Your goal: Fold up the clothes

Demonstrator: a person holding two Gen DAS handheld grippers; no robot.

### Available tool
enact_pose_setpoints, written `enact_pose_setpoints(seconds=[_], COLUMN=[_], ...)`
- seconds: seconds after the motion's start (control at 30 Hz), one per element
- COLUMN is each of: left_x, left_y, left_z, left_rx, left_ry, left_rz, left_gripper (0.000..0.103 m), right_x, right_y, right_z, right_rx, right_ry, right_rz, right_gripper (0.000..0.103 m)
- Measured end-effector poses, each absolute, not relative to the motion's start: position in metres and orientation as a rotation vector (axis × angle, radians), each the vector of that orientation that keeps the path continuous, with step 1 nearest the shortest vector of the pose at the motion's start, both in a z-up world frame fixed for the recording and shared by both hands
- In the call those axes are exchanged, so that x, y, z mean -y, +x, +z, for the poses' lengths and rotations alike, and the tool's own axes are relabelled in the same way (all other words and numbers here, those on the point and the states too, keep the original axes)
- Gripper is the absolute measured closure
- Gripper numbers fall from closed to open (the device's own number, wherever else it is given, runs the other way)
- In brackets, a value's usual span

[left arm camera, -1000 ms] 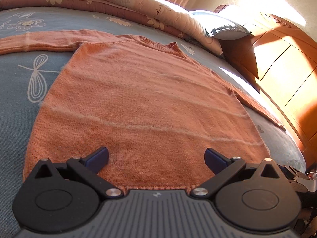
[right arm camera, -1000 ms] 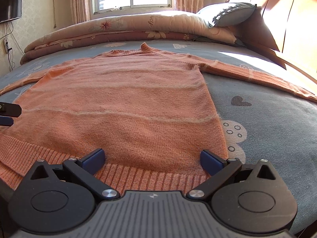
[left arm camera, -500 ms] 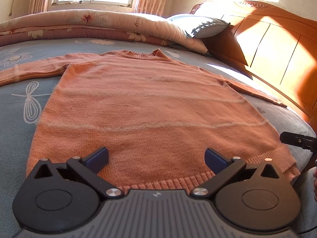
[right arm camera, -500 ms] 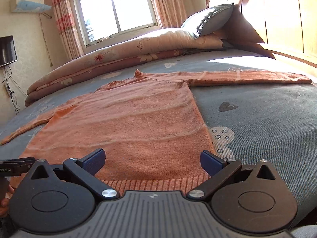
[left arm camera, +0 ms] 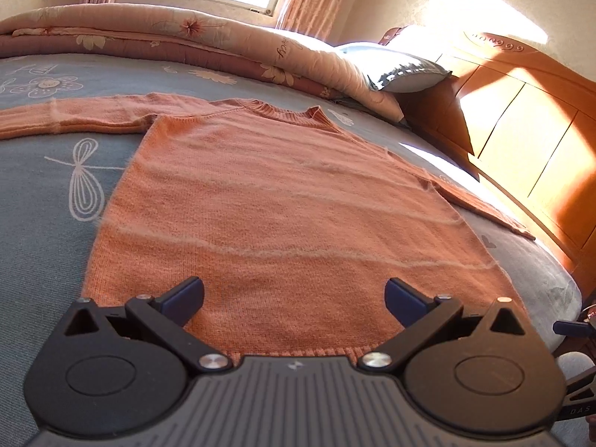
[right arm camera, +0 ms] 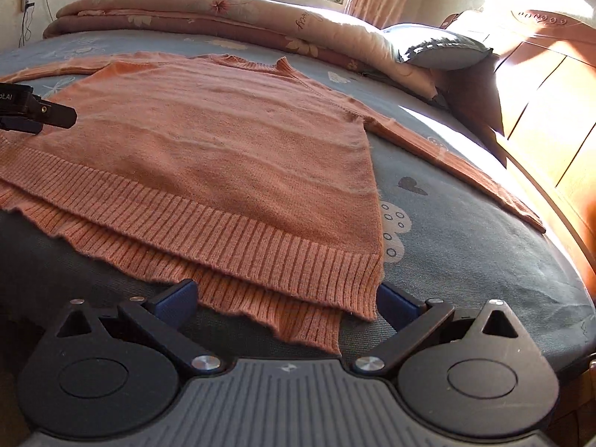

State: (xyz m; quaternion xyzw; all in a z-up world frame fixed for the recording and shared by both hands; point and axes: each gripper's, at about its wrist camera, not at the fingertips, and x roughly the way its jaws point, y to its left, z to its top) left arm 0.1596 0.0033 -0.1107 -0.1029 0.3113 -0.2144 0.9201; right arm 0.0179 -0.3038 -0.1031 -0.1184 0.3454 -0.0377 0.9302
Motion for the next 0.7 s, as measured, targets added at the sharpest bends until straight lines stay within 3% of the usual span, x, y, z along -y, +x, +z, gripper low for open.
enact_pose_setpoints(seconds=[0.43, 0.7], left_x=[-0.02, -0.041], left_y=[0.164, 0.172], left_z=[-0.106, -0.107], left_rx=[-0.623, -0.623], left_ry=[-0.201, -0.297], left_rz=[-0.33, -0.268], left_gripper=[0.001, 0.001], right_x=[0.303, 0.291], right_y=[0.037, 0.055], right_z=[-0.11, -0.093], right_rx=[-0.796, -0.711], right_ry=[-0.061, -0.097], right_rz=[-0.078, -0.055], right_gripper=[0.0, 0.0])
